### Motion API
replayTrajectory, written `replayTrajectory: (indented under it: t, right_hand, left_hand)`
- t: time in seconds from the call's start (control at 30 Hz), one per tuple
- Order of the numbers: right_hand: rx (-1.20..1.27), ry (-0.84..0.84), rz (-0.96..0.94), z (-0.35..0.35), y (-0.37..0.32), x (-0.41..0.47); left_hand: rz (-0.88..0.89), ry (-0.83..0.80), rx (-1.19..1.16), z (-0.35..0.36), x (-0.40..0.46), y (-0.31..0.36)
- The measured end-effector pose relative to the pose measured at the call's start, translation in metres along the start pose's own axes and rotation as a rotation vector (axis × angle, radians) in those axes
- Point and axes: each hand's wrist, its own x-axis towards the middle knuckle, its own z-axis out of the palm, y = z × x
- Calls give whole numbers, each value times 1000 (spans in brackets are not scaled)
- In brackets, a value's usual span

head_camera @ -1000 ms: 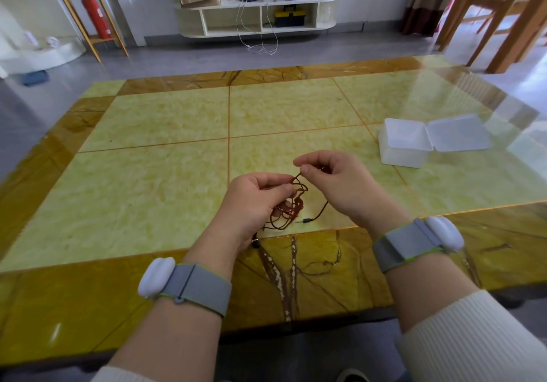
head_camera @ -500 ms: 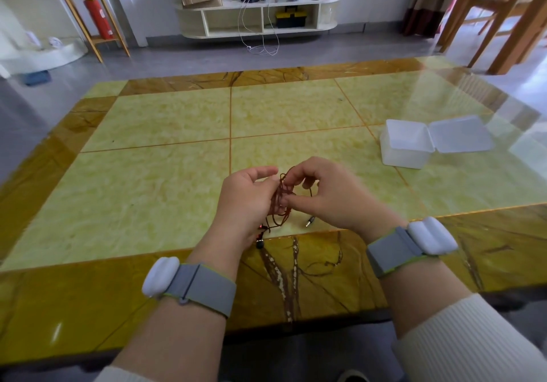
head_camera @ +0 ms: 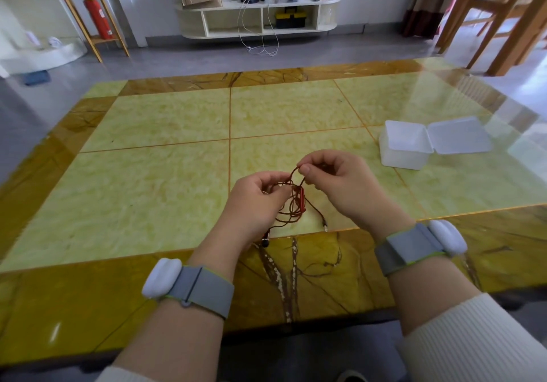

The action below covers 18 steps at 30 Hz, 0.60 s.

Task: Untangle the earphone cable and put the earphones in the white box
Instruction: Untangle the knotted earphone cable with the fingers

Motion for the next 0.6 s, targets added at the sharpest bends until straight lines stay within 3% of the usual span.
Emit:
replayTrajectory:
  t: [0.17, 0.4, 0.6]
  right_hand:
    - [143, 37, 102, -1, 0, 1]
    - [-81, -18, 43, -1, 0, 0]
    - [206, 191, 135, -4, -1, 6]
  left_hand:
    - [15, 74, 69, 0, 1, 0]
    - [55, 60, 66, 1, 1, 2]
    - [61, 82, 73, -2, 1, 1]
